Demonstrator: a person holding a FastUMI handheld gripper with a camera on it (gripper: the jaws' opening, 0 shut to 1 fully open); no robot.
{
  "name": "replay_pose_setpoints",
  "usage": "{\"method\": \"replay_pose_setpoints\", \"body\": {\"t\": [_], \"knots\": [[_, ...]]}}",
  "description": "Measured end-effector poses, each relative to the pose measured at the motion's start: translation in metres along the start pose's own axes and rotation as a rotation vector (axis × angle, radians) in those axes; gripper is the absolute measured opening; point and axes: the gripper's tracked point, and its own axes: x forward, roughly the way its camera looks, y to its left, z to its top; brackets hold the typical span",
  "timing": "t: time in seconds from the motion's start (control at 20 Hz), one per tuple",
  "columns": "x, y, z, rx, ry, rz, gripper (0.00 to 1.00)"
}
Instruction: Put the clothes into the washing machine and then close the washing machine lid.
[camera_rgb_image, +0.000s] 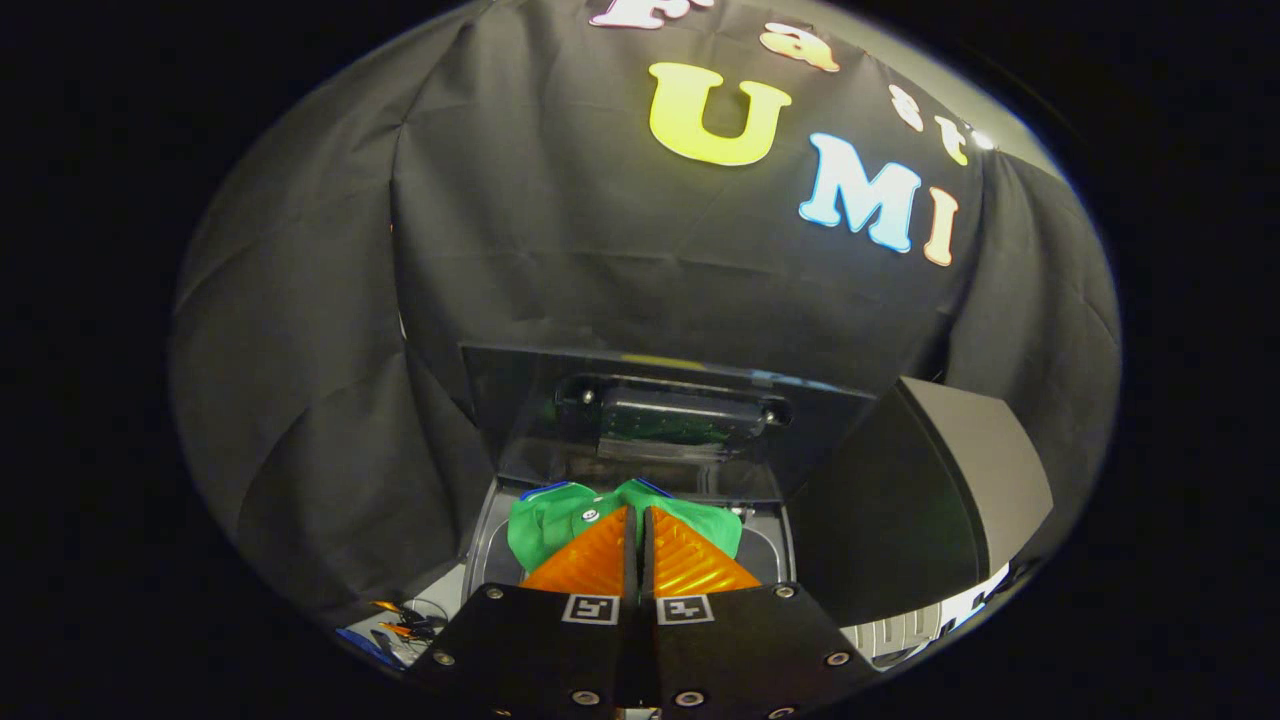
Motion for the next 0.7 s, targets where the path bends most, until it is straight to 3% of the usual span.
{"method": "replay_pose_setpoints", "body": {"t": [0.7], "knots": [[0.084, -0.008, -0.091, -0.01, 0.184, 0.038, 0.0]]}}
